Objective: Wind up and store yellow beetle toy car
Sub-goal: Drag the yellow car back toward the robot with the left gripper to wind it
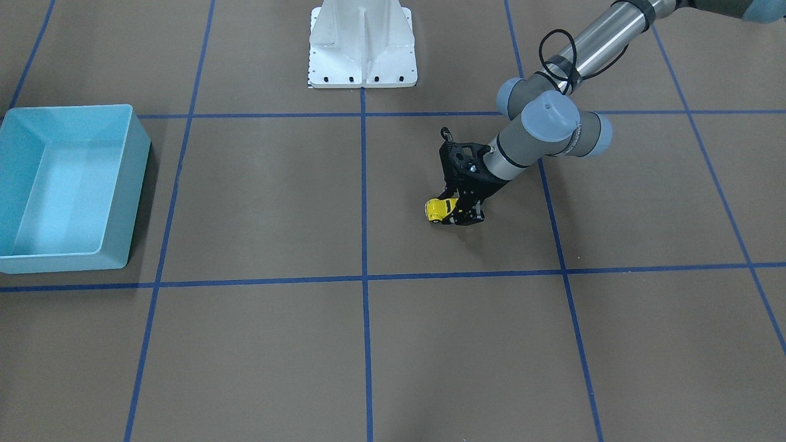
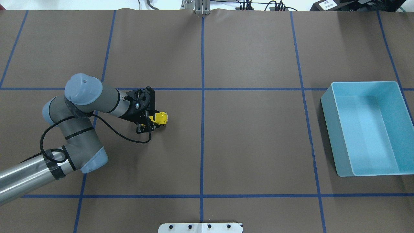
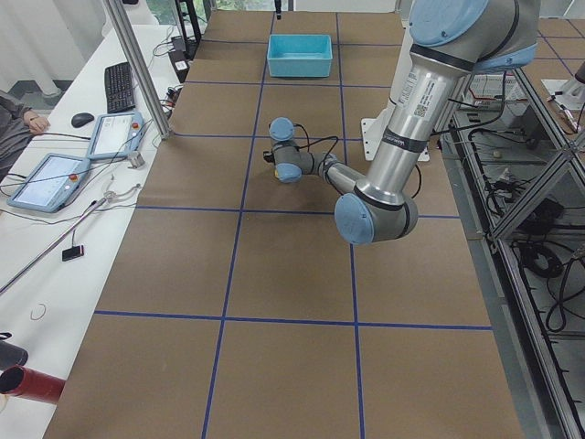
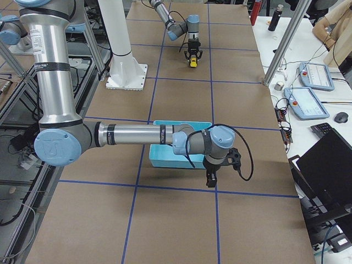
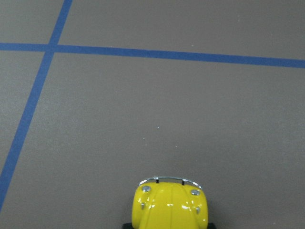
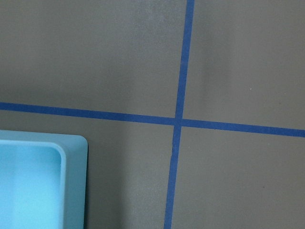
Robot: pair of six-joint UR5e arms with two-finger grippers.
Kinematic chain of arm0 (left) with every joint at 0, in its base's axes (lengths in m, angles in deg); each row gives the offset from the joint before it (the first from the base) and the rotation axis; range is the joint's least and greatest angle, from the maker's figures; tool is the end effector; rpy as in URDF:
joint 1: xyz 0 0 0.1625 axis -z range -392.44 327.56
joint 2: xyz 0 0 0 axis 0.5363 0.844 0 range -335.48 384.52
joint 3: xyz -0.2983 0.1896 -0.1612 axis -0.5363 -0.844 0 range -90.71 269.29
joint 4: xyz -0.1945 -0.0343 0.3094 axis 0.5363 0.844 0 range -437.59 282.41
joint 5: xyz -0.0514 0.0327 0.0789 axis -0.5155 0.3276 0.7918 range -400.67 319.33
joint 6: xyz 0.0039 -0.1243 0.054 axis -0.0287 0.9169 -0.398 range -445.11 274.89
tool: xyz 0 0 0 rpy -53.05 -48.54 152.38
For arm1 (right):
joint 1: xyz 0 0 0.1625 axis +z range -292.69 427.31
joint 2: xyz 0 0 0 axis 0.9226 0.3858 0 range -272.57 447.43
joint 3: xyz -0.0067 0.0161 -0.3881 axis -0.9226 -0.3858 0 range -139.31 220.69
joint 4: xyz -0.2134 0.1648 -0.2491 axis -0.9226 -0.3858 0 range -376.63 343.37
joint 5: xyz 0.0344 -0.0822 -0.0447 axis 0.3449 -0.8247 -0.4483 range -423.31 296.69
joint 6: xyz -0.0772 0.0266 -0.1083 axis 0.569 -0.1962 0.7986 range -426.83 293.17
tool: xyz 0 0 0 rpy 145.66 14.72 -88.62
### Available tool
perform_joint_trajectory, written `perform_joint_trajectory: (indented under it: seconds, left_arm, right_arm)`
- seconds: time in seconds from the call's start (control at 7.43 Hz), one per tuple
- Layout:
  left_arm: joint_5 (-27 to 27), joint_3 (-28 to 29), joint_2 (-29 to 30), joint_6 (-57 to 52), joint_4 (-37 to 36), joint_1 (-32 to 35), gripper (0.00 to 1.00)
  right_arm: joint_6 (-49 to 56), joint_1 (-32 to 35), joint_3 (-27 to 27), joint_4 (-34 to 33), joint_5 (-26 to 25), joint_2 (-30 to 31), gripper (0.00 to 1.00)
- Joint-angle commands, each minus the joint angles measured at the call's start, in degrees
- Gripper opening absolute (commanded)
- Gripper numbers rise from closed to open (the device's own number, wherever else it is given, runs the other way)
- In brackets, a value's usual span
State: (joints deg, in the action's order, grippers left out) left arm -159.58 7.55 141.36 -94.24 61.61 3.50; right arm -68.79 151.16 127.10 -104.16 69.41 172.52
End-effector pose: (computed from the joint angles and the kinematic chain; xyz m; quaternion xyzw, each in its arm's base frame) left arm 0.4844 -0.4346 0.3527 0.4197 0.3978 0.5398 0.6117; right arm -0.0105 -0.4829 0.6345 0.0049 -0.3652 -0.0460 0.9298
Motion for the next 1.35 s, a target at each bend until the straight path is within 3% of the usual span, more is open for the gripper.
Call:
perform_joint_trajectory:
  seconds: [0.0,0.94,1.08,1.21]
  left_arm:
    - [-0.35,-0.09,-0.82,-0.1,0.19,0.27,0.0]
    - [-3.68,-0.09,-2.06,-0.45,1.08,1.68,0.0]
    - [-4.13,-0.09,-2.23,-0.62,1.34,2.29,0.98]
    - [-4.4,-0.17,-3.02,-0.36,2.82,2.3,1.0]
  right_arm:
    - [0.02,0.0,-0.02,0.0,0.0,-0.01,1.0]
    - [0.02,-0.09,-0.02,0.0,0.0,-0.01,1.0]
    - [0.02,-0.09,-0.1,0.0,0.0,-0.1,1.0]
    - [0.02,-0.09,-0.1,0.0,0.0,-0.01,1.0]
